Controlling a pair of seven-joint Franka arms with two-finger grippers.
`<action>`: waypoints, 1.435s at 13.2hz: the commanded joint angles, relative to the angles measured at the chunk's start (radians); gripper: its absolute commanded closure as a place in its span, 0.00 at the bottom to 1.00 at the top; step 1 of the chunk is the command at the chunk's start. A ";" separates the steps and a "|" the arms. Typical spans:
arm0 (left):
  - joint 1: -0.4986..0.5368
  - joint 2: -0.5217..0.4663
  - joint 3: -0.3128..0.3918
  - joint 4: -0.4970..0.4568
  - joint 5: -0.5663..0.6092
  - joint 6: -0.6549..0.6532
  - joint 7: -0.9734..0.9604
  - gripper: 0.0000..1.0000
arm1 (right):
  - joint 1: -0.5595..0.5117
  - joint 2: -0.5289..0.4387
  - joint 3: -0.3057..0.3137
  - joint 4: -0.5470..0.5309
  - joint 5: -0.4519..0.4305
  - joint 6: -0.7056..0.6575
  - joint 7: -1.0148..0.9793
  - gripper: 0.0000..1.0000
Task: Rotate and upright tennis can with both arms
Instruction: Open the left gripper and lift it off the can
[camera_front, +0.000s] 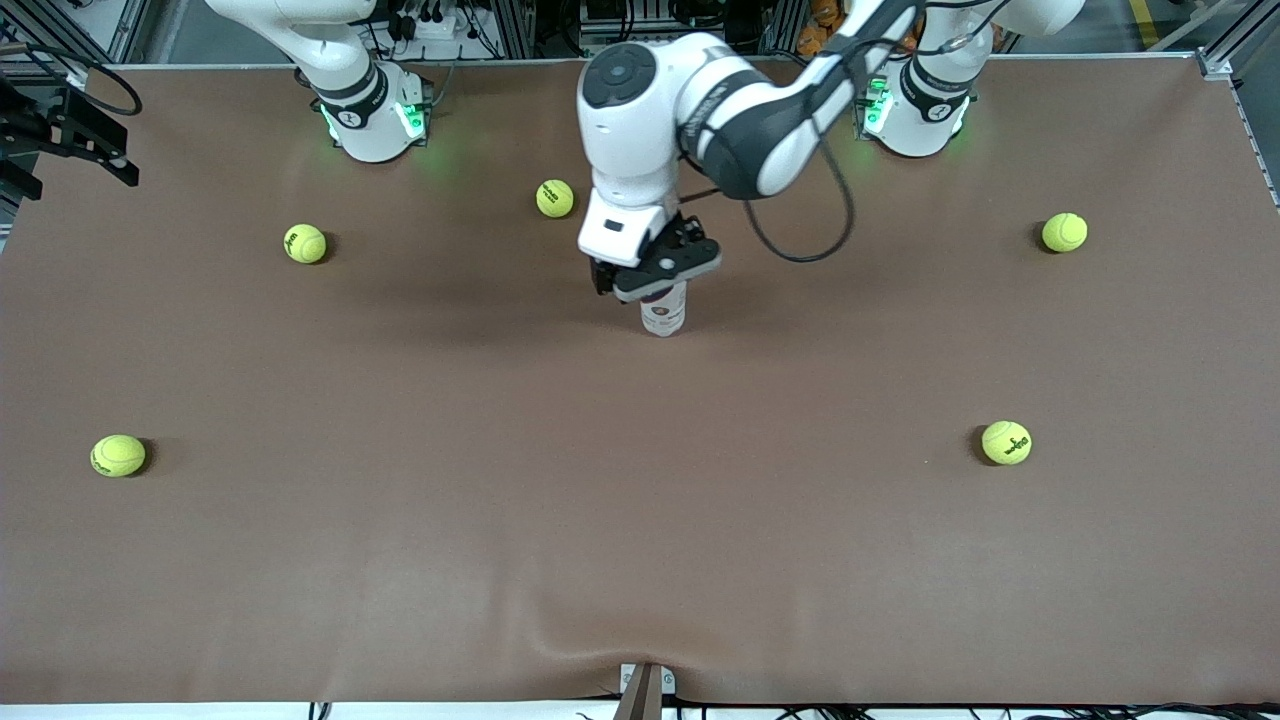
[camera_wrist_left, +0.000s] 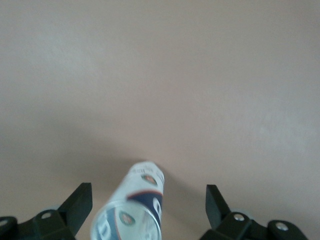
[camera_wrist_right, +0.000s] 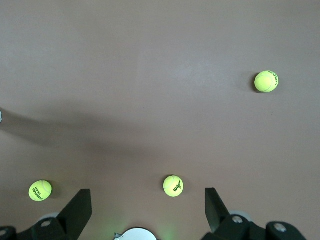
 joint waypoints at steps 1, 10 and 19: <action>0.092 -0.052 -0.004 -0.007 -0.059 -0.023 0.146 0.00 | -0.017 -0.011 0.007 0.000 0.015 -0.005 -0.013 0.00; 0.356 -0.069 -0.011 -0.015 -0.064 -0.035 0.516 0.00 | -0.023 -0.013 0.004 -0.002 0.068 -0.009 -0.013 0.00; 0.551 -0.073 -0.014 -0.017 -0.139 -0.035 0.864 0.00 | -0.029 -0.011 0.004 -0.002 0.053 -0.009 -0.016 0.00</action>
